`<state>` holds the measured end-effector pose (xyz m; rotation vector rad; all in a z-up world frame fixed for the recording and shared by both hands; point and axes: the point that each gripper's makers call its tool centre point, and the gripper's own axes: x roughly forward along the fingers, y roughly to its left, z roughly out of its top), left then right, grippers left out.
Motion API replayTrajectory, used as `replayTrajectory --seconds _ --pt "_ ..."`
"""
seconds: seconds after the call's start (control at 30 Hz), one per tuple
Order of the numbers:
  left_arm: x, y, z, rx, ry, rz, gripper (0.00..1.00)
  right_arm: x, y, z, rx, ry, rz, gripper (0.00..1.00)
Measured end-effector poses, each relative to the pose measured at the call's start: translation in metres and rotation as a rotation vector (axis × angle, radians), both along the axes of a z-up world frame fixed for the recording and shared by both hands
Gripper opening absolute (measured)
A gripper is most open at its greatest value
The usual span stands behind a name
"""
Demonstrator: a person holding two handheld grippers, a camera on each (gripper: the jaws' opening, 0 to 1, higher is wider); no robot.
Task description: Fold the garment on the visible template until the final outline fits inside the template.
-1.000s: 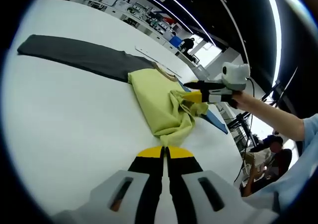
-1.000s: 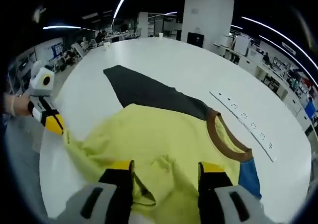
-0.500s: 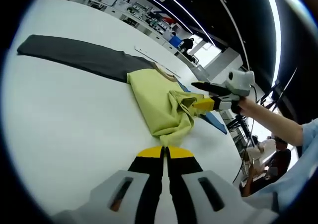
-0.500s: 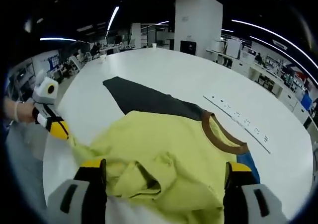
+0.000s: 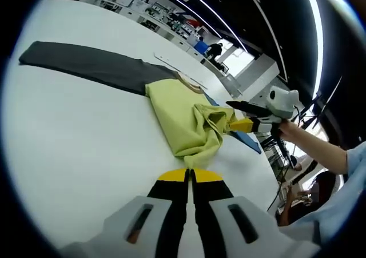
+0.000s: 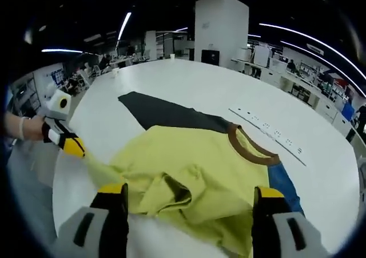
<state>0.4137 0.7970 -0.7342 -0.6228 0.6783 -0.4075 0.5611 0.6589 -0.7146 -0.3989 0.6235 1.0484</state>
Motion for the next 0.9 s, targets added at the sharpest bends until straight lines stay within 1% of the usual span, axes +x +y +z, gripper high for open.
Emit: replayTrajectory --seconds 0.1,0.23,0.33,0.4,0.57,0.63,0.73,0.9 --pt "0.001 0.000 0.000 0.003 -0.001 -0.003 0.00 -0.005 -0.006 -0.002 0.009 -0.005 -0.009 0.90" --pt "0.001 0.000 0.000 0.003 0.000 -0.003 0.00 -0.007 -0.015 -0.003 0.017 -0.006 -0.023 0.86" --pt "0.001 -0.001 0.000 0.005 0.002 -0.006 0.00 -0.008 -0.022 -0.001 0.035 -0.007 -0.051 0.81" --pt "0.001 -0.002 0.000 0.004 0.003 -0.006 0.00 -0.009 -0.025 0.001 0.046 -0.001 -0.064 0.80" --pt "0.001 -0.001 -0.001 0.006 0.003 -0.008 0.00 -0.013 -0.031 0.003 0.063 -0.002 -0.084 0.67" --pt "0.001 -0.001 -0.001 0.004 0.004 -0.007 0.00 -0.016 -0.031 0.000 0.063 0.007 -0.086 0.64" --pt "0.002 -0.001 -0.001 0.003 0.004 -0.005 0.00 -0.024 -0.030 -0.006 0.051 0.015 -0.073 0.56" --pt "0.001 -0.001 -0.001 0.002 0.005 -0.004 0.00 -0.033 -0.024 -0.012 0.027 -0.002 -0.034 0.51"
